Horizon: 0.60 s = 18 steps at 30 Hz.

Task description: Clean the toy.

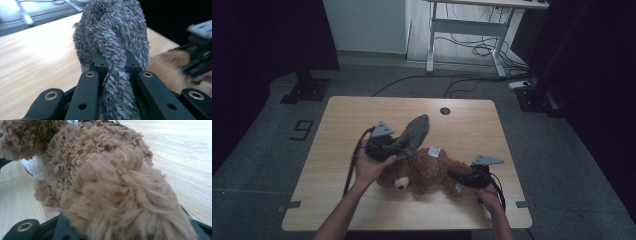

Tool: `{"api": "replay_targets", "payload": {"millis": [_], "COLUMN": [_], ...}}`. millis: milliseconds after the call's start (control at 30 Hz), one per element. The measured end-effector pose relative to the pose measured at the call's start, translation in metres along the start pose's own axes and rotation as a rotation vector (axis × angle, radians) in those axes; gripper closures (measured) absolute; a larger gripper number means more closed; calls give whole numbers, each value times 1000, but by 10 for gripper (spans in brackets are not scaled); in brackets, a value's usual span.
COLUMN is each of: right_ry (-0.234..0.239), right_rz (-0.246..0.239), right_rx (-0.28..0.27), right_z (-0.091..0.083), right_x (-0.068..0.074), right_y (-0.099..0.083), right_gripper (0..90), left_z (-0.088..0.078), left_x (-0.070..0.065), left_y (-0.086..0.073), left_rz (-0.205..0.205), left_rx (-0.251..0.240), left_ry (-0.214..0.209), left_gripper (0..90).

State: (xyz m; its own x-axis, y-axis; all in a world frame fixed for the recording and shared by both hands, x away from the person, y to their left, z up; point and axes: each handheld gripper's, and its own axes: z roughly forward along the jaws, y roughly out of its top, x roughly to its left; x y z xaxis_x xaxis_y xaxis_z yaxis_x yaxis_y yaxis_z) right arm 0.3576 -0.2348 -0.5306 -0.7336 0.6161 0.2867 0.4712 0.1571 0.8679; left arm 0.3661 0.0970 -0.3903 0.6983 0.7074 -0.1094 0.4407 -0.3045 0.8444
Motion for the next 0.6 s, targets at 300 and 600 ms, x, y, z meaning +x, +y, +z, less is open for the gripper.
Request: {"api": "replay_targets", "payload": {"millis": [300, 600], "right_ry": [-5, -14], "right_rz": [-13, -18], "right_rx": [6, 11], "right_z": [-1, 0], "right_x": [0, 0], "right_y": [1, 1], "right_gripper": [552, 552], "left_z": [80, 90], "left_x": [-68, -68], "left_y": [24, -10], "left_rz": [117, 121], "left_rx": [134, 195], "left_ry": [-90, -104], "left_gripper": [775, 777]}}
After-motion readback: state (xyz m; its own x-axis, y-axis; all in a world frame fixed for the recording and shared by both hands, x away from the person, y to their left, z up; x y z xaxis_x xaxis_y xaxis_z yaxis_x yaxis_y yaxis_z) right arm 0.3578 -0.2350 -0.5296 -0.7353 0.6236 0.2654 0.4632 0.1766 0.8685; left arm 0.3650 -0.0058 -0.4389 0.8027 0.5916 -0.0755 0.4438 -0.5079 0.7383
